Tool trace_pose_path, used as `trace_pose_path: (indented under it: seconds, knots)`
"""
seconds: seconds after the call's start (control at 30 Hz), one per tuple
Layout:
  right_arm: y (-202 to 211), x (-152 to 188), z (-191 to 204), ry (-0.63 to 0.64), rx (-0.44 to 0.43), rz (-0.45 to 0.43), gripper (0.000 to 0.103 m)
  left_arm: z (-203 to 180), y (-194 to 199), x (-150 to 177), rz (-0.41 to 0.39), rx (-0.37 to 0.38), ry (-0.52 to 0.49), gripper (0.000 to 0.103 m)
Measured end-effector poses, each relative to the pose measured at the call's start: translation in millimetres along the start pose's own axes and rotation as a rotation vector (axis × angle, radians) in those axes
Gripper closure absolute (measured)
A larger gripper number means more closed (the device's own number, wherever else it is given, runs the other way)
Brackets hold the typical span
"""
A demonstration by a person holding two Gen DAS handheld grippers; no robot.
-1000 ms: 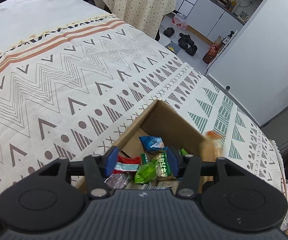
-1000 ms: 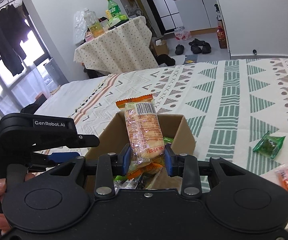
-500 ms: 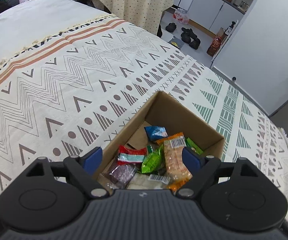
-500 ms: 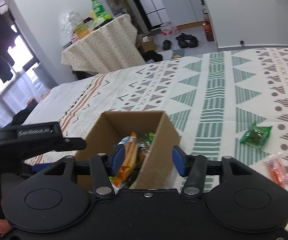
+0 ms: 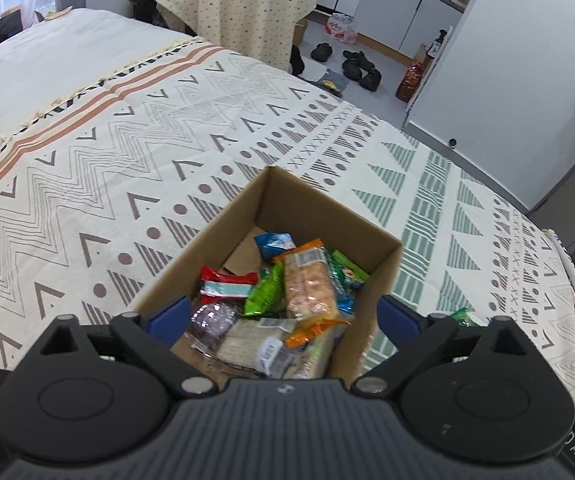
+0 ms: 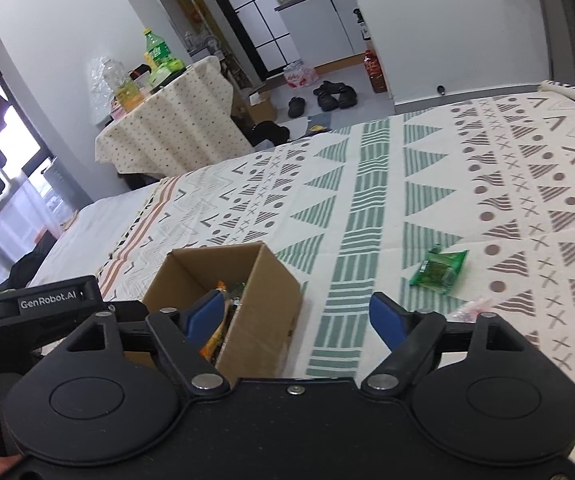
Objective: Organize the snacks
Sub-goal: 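Move both tools back toward the green candy and orange-red candy packet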
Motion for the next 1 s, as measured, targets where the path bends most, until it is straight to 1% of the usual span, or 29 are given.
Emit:
trace_pose_path:
  seconds: [0.13, 0.27, 0.33, 0.53, 0.63, 0.73, 0.93, 0.97, 1.0]
  knots:
    - [8, 1, -10, -0.005, 0.015, -0.001, 0.014, -10, 6, 5, -0.008, 0.02, -0.013, 0.0]
    - [18, 0, -23, -0.018, 0.039, -0.013, 0.014, -20, 12, 9, -0.013, 0.039, -0.028, 0.0]
    - [21, -1, -30, -0.03, 0.048, -0.01, 0.014, -25, 15, 10, -0.029, 0.033, -0.039, 0.0]
    - [30, 0, -45, -0.047, 0.077, 0.003, 0.014, -42, 21, 14, -0.047, 0.071, -0.055, 0.0]
    - [34, 0, -49, -0.053, 0.075, 0.004, 0.014, -52, 21, 18, -0.037, 0.091, -0.069, 0.0]
    - [40, -1, -56, -0.055, 0.084, -0.001, 0.009, -63, 19, 23, -0.019, 0.109, -0.089, 0.0]
    - [41, -1, -74, -0.073, 0.097, 0.003, 0.002, -81, 13, 30, -0.001, 0.099, -0.13, 0.0]
    - [41, -1, -76, -0.074, 0.099, 0.002, 0.0, -84, 12, 31, 0.003, 0.101, -0.138, 0.0]
    - [42, -1, -78, -0.076, 0.103, 0.001, 0.0, -88, 11, 32, 0.007, 0.108, -0.144, 0.0]
Point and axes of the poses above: each gripper's, at about its wrist camera, not at the fingertips, and y roughly against the way its jaws point, z to its left, x to its underside, the point moved 5 cm from there along -y, roughly the way its jaws point, and after that the axes turned 11 degrees about -x, right-handed, at the moved point
